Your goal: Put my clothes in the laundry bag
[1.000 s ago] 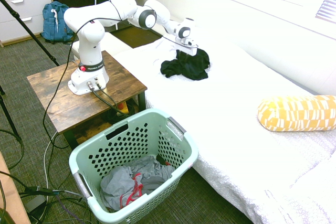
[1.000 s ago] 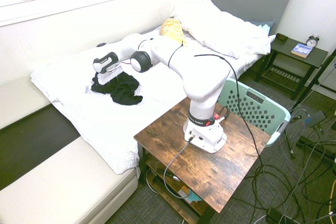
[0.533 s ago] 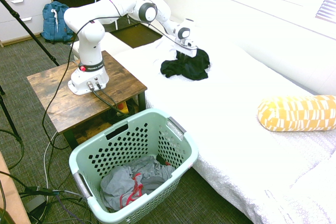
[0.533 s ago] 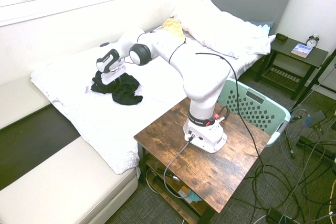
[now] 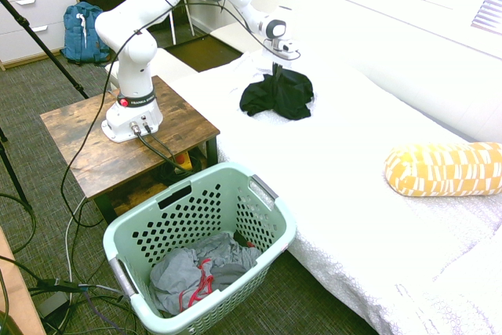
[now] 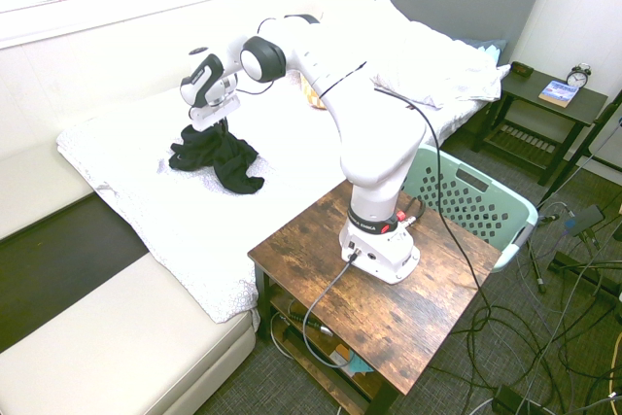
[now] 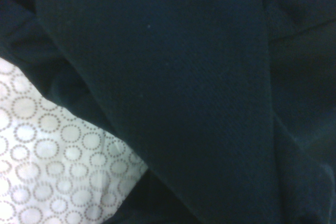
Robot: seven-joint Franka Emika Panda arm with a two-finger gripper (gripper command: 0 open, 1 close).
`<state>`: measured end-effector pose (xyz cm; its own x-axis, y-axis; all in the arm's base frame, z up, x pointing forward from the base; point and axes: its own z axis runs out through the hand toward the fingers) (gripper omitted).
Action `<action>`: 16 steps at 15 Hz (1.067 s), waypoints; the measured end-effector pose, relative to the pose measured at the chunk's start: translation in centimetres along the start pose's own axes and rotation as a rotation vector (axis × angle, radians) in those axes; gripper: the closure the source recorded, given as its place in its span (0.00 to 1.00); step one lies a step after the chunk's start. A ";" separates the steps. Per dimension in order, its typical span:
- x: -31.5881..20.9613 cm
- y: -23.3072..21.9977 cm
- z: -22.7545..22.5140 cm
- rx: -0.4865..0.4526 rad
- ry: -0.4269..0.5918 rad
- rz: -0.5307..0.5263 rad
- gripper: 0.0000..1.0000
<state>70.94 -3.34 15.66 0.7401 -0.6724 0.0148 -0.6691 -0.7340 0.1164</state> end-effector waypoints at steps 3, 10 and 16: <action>0.4 1.9 -9.4 0.042 0.020 -0.001 1.00; 2.0 11.3 -31.5 0.055 0.086 0.063 1.00; -0.2 26.9 -45.8 -0.043 0.135 0.158 1.00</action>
<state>55.90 -18.55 64.26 0.6305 -0.7576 0.1689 -0.7762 -0.6137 0.1448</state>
